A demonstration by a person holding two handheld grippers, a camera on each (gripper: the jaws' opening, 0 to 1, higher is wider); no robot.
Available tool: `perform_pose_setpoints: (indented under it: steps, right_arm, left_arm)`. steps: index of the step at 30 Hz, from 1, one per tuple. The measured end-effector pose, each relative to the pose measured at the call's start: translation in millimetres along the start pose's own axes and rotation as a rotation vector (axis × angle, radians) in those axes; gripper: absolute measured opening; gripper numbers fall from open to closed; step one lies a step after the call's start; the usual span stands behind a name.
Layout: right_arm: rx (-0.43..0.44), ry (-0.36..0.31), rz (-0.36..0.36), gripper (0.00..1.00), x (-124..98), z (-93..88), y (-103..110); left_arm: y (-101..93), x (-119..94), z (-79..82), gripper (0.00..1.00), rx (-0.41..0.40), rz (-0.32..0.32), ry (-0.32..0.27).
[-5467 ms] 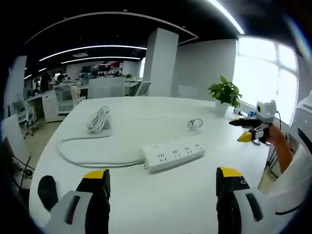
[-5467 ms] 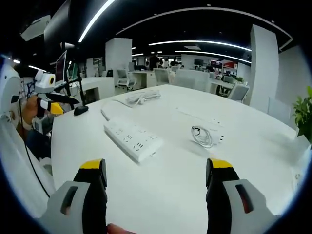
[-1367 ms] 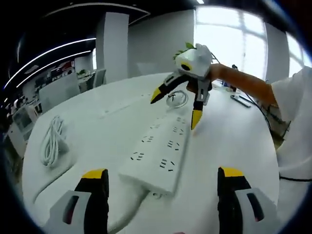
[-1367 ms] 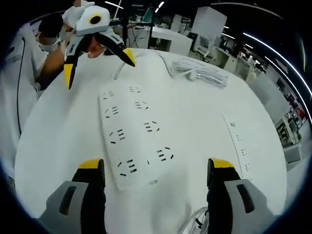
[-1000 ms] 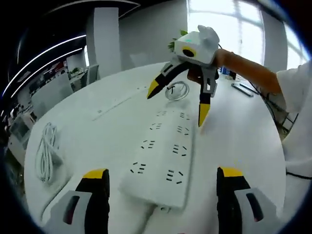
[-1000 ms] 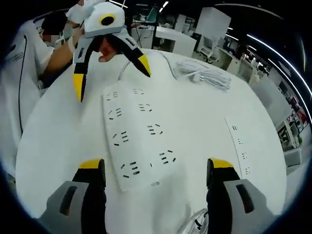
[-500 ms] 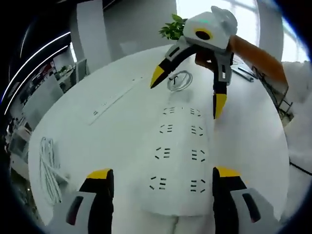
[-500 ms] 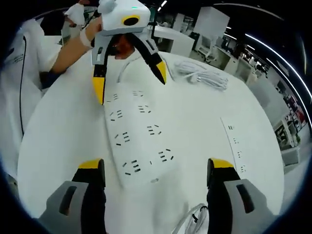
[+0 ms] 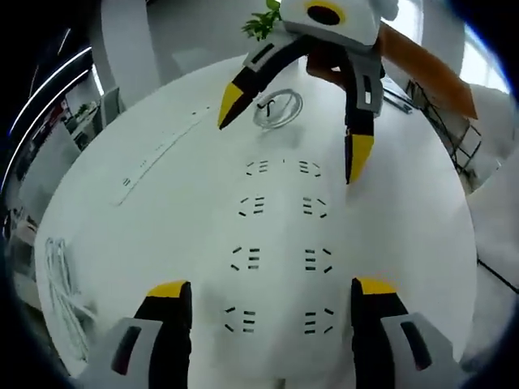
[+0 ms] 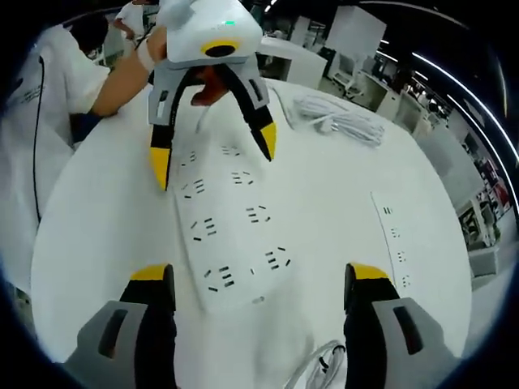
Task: Straighten the power strip on the desk, plug the charger into it
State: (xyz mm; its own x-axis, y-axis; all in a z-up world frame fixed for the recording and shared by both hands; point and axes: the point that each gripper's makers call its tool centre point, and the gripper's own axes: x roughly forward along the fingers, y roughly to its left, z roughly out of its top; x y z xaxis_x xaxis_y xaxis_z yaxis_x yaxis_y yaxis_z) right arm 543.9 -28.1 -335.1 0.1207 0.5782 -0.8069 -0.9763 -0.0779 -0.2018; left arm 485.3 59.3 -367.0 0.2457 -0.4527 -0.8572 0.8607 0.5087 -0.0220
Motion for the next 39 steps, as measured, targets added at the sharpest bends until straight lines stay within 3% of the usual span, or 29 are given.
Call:
perform_pose_setpoints:
  steps: [7,18,23,25,27,32,39]
  right_arm:
    - [-0.019,0.007,0.012,0.85,3.6,5.2,4.2]
    - [-0.053,0.049,0.051,0.83,10.1,0.3,5.9]
    - [-0.065,0.082,0.089,0.83,17.1,1.3,11.6]
    - [-0.056,0.119,0.140,0.82,19.4,-2.2,21.2]
    - [-0.096,0.122,0.131,0.81,23.5,-1.7,20.5]
    - [-0.104,0.157,0.138,0.79,25.7,-6.0,15.3]
    - [-0.123,0.184,0.169,0.75,27.1,-8.0,19.6]
  left_arm:
    - [-3.3,5.1,-8.6,0.76,0.011,0.013,0.048]
    - [-7.7,5.4,-7.4,0.71,-0.002,-0.005,0.037]
    - [-3.9,5.4,-6.5,0.71,-0.004,-0.006,0.032]
    - [0.2,6.2,-6.3,0.71,-0.002,-0.009,0.028]
    - [7.3,8.2,-3.0,0.71,-0.003,-0.011,0.028]
    - [14.3,10.3,0.2,0.71,-0.001,-0.011,0.028]
    - [15.6,5.7,-7.9,0.71,0.045,-0.025,0.033]
